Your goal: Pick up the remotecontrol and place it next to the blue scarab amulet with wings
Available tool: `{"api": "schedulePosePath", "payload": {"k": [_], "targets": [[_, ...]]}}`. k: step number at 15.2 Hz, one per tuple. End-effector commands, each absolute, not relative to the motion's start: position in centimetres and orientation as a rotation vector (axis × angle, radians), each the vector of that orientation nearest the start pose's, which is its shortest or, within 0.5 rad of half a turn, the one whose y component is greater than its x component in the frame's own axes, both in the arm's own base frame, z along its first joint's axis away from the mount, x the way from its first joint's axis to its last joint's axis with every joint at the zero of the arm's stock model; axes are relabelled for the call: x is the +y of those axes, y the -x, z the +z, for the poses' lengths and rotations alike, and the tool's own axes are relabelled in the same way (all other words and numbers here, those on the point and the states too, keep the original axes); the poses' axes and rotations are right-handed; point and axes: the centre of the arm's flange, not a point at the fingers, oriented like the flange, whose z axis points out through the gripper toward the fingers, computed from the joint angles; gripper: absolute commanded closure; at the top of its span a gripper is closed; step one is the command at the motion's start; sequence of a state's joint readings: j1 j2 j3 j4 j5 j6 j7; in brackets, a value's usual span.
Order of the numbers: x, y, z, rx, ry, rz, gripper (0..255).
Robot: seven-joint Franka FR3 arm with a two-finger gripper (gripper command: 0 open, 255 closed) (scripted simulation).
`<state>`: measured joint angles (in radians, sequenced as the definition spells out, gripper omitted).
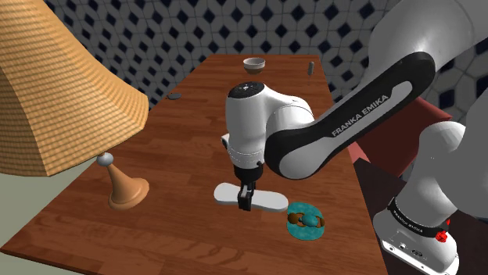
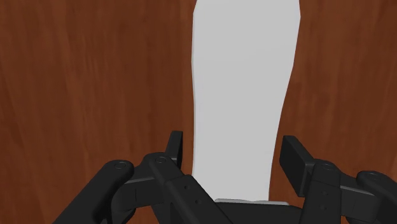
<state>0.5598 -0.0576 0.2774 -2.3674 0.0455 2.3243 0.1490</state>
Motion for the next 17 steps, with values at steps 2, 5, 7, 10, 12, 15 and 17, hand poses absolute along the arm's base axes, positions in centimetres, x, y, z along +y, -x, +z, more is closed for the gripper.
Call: {"api": "schedulePosePath", "payload": {"k": [2,5,7,10,12,15,17], "targets": [[36.9,-32.9,34.3,-1.006,2.953,-0.006,255],[36.9,-32.9,34.3,-1.006,2.953,-0.006,255],[36.9,-32.9,34.3,-1.006,2.953,-0.006,255],[36.9,-32.9,34.3,-1.006,2.953,-0.006,0],[36.9,-32.9,34.3,-1.006,2.953,-0.006,0],[36.8,-32.9,35.7,-1.006,2.953,-0.006,0],[36.8,-33.0,38.3,-1.006,2.953,-0.006,0]]}}
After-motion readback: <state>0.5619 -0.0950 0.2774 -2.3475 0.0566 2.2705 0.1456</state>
